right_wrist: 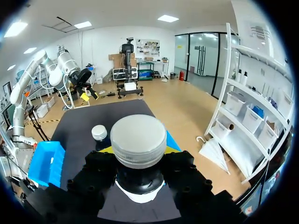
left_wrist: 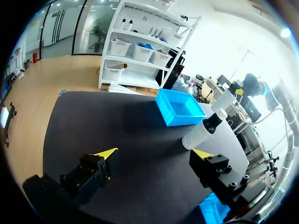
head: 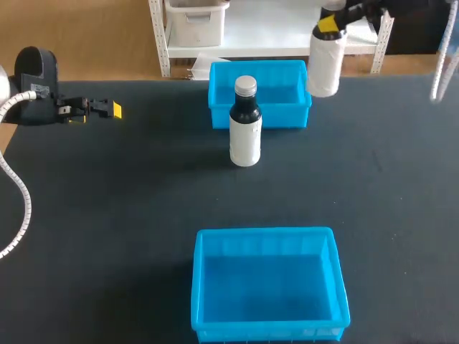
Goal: Pick up the bottle, and place it in the far bin if it is heavy, or in the near bin if it is light.
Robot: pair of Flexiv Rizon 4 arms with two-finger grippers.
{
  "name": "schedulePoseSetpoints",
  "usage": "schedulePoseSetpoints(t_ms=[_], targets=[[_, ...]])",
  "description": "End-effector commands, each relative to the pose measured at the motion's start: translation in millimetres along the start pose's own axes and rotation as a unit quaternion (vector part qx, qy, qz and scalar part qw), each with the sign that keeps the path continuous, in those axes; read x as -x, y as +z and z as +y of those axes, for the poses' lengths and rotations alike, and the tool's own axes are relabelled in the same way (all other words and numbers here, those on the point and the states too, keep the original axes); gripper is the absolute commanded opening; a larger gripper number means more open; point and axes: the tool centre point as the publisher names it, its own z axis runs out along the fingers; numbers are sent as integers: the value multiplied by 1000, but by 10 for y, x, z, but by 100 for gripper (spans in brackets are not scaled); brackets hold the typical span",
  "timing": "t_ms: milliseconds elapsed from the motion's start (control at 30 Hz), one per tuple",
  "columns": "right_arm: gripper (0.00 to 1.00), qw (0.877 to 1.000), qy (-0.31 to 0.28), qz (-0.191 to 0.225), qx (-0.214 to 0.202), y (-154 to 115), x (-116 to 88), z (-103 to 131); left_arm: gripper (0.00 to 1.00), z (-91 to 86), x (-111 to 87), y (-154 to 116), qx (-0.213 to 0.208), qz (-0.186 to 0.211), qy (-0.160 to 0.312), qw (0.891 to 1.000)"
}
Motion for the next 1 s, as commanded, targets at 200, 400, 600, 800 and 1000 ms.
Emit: schedulePoseSetpoints(t_ms=[200,400,600,800,1000], targets=[[9,1000,-3,6,20,407,196,-265,100,0,0,0,0,0,0,1000],[9,999,-11,2,35,669,264,-322,100,0,0,0,0,0,0,1000],[11,998,-18,-3,59,916,296,-355,100,0,0,0,0,0,0,1000],[9,997,-24,-1,79,1134,310,-362,100,0,0,0,0,0,0,1000],[17,995,-31,1,97,1362,322,-379,100,0,0,0,0,0,0,1000]])
